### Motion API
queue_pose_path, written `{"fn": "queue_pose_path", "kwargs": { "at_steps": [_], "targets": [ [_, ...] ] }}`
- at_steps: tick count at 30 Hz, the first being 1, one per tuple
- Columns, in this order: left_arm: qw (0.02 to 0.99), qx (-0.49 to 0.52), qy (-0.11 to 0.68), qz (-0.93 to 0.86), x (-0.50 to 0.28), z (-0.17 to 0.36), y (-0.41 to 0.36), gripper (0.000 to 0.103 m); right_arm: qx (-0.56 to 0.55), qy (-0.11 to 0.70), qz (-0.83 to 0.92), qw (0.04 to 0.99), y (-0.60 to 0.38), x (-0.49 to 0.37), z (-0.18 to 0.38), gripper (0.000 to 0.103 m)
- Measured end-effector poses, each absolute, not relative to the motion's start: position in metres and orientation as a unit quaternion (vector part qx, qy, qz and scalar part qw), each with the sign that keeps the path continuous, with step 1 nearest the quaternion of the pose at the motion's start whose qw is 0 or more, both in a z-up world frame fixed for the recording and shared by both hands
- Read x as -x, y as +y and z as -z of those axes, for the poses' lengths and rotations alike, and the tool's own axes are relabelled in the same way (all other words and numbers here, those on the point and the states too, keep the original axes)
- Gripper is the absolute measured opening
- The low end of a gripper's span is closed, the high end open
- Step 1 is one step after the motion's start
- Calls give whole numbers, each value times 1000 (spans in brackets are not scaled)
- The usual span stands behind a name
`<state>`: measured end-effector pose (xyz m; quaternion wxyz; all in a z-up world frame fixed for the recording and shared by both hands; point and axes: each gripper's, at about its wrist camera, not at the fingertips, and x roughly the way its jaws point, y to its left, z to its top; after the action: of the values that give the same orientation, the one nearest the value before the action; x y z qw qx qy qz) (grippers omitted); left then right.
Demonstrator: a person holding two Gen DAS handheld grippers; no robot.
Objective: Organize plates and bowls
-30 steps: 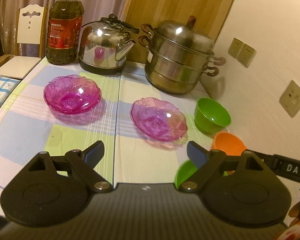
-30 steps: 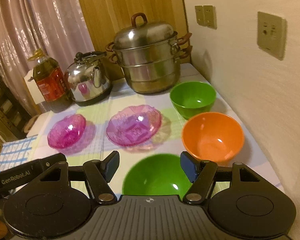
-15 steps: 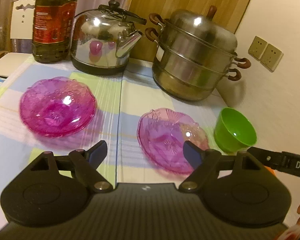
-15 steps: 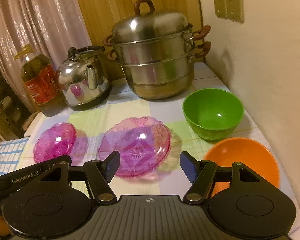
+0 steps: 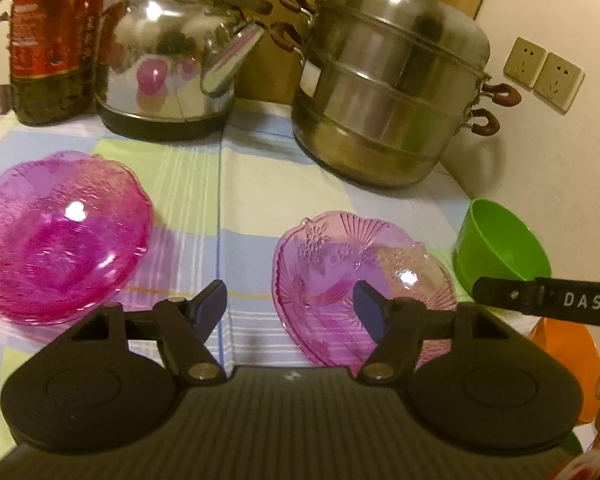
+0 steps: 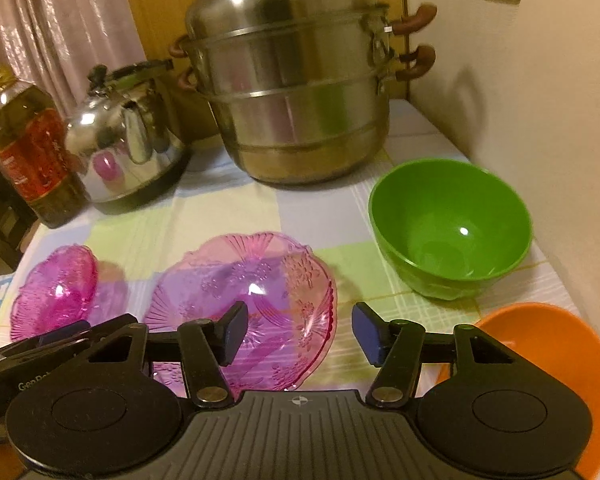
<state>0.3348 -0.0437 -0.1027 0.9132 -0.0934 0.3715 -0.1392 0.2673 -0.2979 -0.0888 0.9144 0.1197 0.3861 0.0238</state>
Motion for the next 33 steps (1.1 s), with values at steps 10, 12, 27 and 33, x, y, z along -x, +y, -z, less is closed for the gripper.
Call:
{"fn": "queue_pose_path", "kwargs": {
  "at_steps": [10,12,27,33],
  "targets": [
    [905,91,389,147,-354,124,-48,41,-110,408,-16,906,-297,-285,110,45],
    [903,91,392,149,-357,125,-48,39,-109,412,-12,904,-298,-286,112,44],
    [894,96,407,158,-359,132,-47,22,-117,450,-7,885,-299,-300,127,29],
    [893,103,409,159,-361,132,-46,16,-124,452,-7,883,-300,-300,128,24]
  ]
}}
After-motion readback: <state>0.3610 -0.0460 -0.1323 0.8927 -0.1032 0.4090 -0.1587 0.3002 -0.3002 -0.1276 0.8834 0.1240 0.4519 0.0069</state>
